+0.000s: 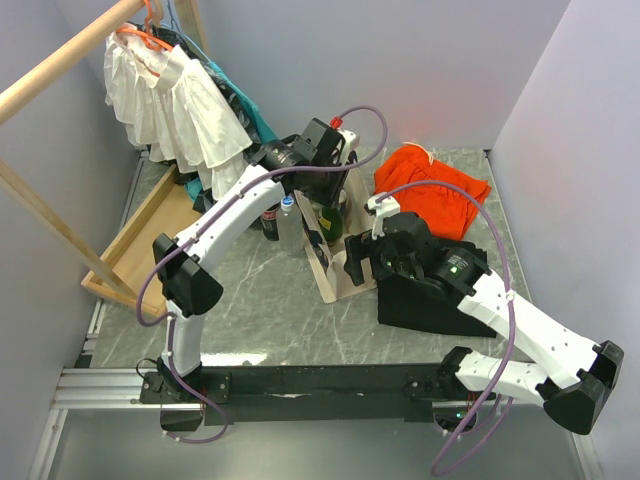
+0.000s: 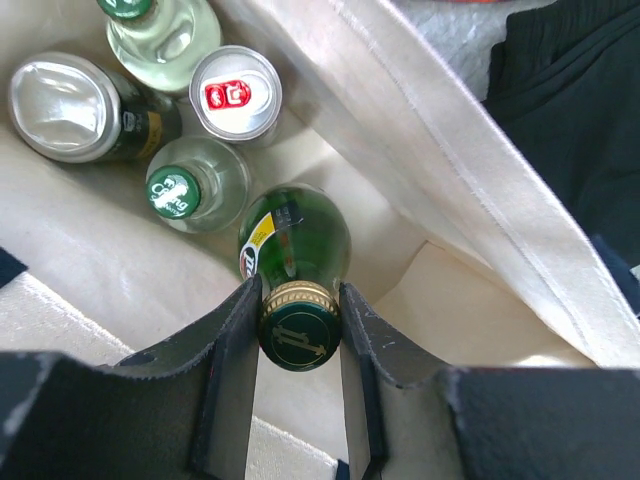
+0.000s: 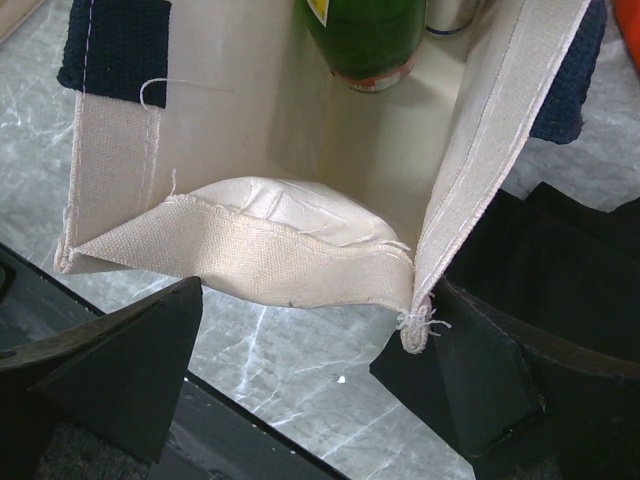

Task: Take the beverage out of the canvas bag
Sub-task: Take out the drink from the canvas bag.

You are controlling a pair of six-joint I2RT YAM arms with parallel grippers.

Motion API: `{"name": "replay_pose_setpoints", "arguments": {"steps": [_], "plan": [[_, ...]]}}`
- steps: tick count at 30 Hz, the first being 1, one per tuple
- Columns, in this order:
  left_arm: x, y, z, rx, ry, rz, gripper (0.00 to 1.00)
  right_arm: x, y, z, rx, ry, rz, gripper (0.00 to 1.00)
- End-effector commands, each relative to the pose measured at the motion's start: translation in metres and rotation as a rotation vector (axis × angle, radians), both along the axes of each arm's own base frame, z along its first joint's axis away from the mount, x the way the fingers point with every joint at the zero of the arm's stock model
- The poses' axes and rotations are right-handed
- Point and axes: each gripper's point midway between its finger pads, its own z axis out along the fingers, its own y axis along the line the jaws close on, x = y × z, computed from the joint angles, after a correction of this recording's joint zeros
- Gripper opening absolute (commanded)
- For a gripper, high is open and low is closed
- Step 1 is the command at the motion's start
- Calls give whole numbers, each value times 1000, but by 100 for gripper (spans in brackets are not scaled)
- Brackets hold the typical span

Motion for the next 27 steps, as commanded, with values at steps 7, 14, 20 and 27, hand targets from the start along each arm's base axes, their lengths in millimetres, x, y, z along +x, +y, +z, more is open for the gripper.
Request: {"name": "replay_pose_setpoints", "arguments": {"steps": [7, 14, 20, 27], "plan": [[-9, 2, 116, -220, -246, -26, 1, -2, -3, -2, -16, 22, -29, 100], [-14, 12, 141, -265, -307, 7, 1, -1, -4, 0, -14, 20, -44, 100], [-21, 19, 164, -315, -363, 3, 1, -1, -5, -1, -16, 21, -49, 100], [-30, 26, 185, -350, -412, -3, 1, 0, -5, 1, -7, 21, -60, 100]]}}
